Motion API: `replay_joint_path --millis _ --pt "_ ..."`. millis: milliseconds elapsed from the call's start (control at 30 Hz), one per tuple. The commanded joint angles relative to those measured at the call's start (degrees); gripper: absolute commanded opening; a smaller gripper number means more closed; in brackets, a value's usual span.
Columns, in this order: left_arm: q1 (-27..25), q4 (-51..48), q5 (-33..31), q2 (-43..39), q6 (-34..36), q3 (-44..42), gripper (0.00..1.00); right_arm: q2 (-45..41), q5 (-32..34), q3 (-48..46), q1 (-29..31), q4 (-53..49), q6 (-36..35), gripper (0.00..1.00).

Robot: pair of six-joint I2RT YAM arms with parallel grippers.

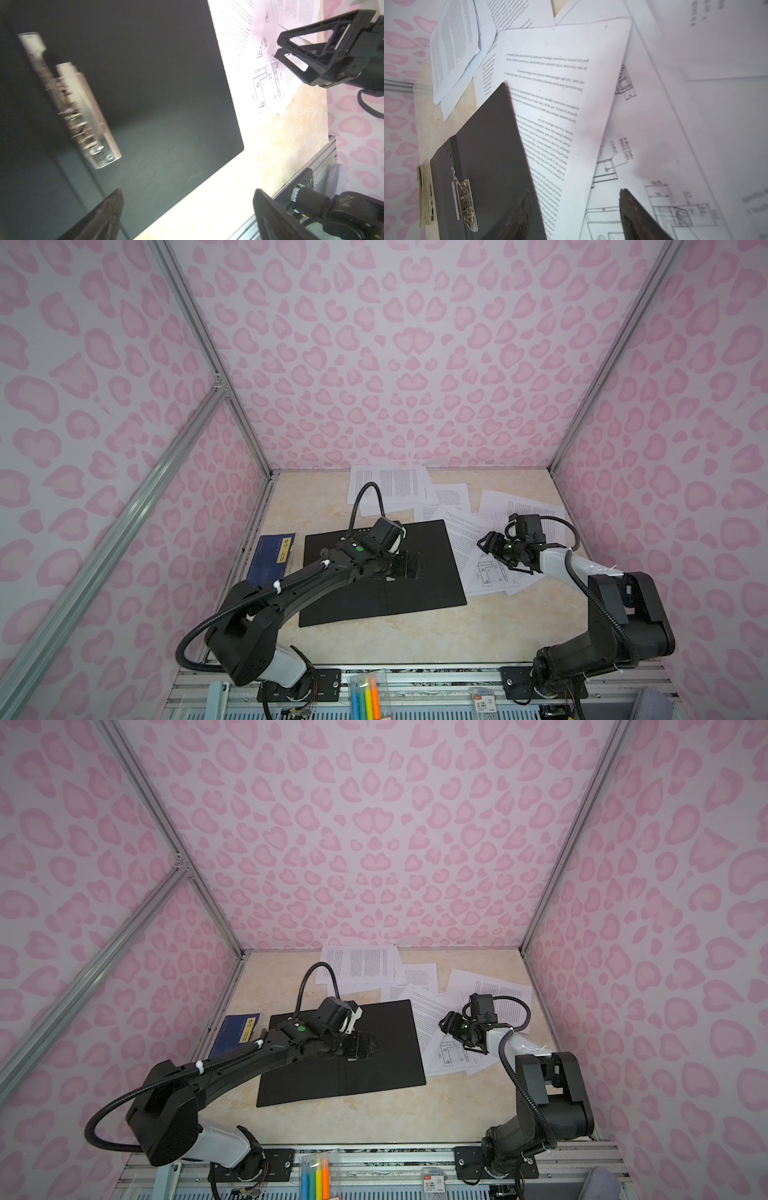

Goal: Put the files into the folder

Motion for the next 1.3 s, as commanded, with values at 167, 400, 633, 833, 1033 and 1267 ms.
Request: replay_joint_path --millis 167,400,633,833,1033,1267 --pt "-3.34 4.29 6.3 17.53 -2.32 14.56 1.0 3.08 -5.88 -0.88 -3.57 6.96 -1.06 0.68" --pt "-3.36 6.6 7.5 26.82 -2.65 22.89 1.0 7.21 -6.77 -1.38 -3.58 15.06 2.88 0.68" --pt "-3.41 5.79 7.69 32.8 -2.06 26.66 1.0 12.34 -9.09 -0.49 -3.52 20.67 5.36 0.68" --pt "-3.35 4.61 5.69 33.94 -2.8 23.15 0.99 14.5 -13.09 -0.88 -3.49 25.2 7.81 0.68" --pt "-3.38 5.31 5.39 34.17 -3.82 19.88 0.99 14.66 -18.24 -3.28 -3.54 32.59 12.93 0.67" --pt "-3.32 5.56 5.2 34.25 -4.0 19.54 0.99 12.66 -20.6 -7.11 -1.56 38.14 17.02 0.66"
